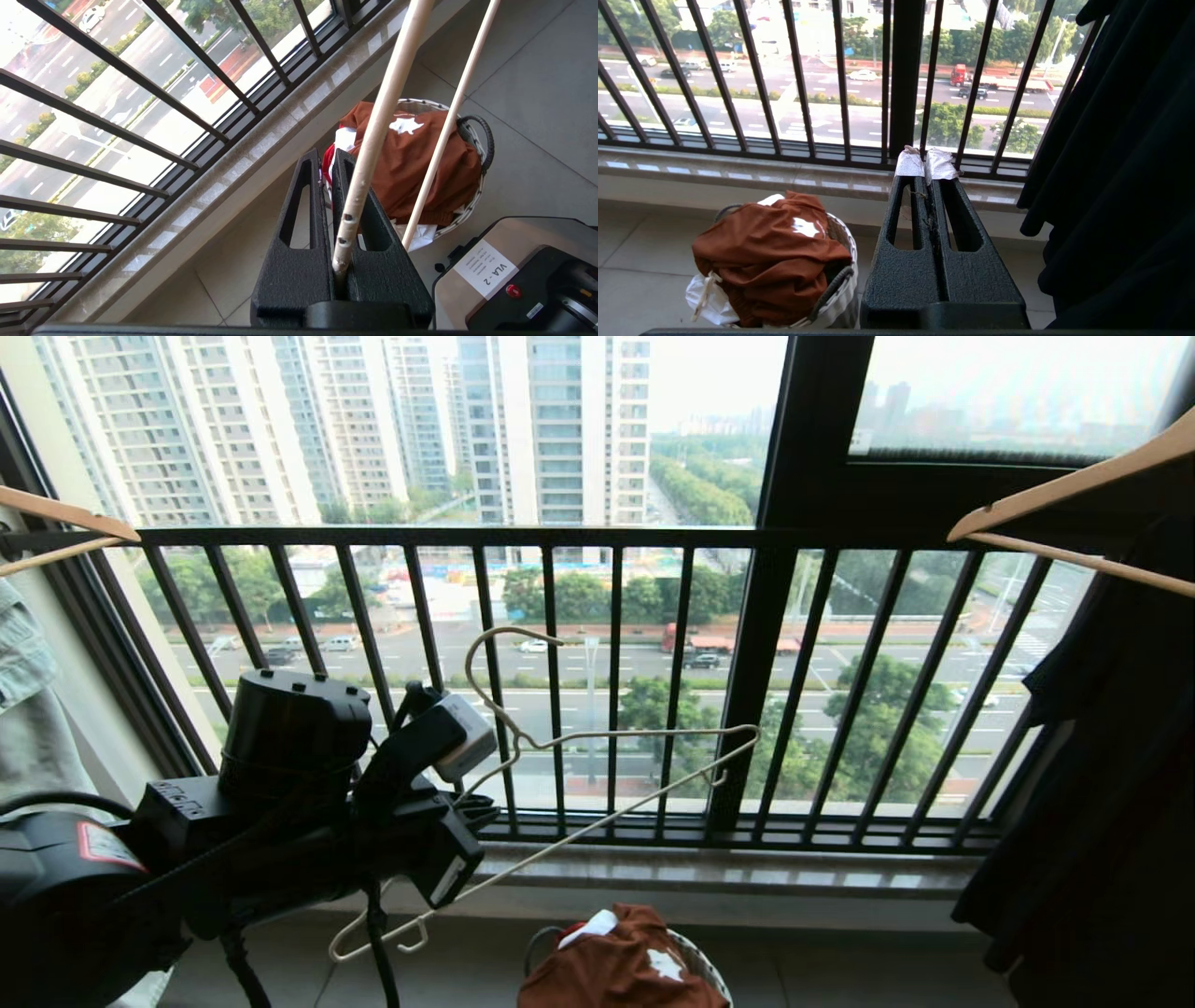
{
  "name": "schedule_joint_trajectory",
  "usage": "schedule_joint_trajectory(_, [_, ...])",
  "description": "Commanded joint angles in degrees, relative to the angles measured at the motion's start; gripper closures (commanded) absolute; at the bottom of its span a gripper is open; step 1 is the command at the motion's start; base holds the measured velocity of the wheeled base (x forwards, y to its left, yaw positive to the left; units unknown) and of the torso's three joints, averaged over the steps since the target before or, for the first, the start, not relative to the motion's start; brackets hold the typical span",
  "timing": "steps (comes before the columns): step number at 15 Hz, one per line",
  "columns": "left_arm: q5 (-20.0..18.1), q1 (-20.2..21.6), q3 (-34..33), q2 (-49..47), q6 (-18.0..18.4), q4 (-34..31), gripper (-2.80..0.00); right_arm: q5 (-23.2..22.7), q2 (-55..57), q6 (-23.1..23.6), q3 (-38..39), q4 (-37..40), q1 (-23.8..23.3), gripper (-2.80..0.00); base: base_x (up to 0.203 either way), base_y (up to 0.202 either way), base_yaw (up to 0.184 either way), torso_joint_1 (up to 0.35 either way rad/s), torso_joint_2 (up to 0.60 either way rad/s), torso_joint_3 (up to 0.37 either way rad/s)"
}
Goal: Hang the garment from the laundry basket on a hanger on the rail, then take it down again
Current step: Pick up clothes from the basket
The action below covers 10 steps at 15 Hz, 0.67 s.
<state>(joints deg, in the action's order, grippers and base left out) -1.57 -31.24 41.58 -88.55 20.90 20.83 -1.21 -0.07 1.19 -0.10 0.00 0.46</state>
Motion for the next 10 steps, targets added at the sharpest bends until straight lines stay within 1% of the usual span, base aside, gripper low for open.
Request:
schedule_joint_trajectory(1, [-0.01,0.04,-0.01,-0.05,0.10,0.17,0.00,-0.02,0.07,0.04,0.01,0.03,0.06,0.00,0.000,0.000,0.000,-0.232,0.53,0.290])
schedule_joint_trajectory(10, [-0.01,0.04,-0.01,0.05,0.10,0.17,0.00,-0.02,0.07,-0.05,0.01,0.00,0.06,0.00,0.000,0.000,0.000,-0.225,0.54,0.308])
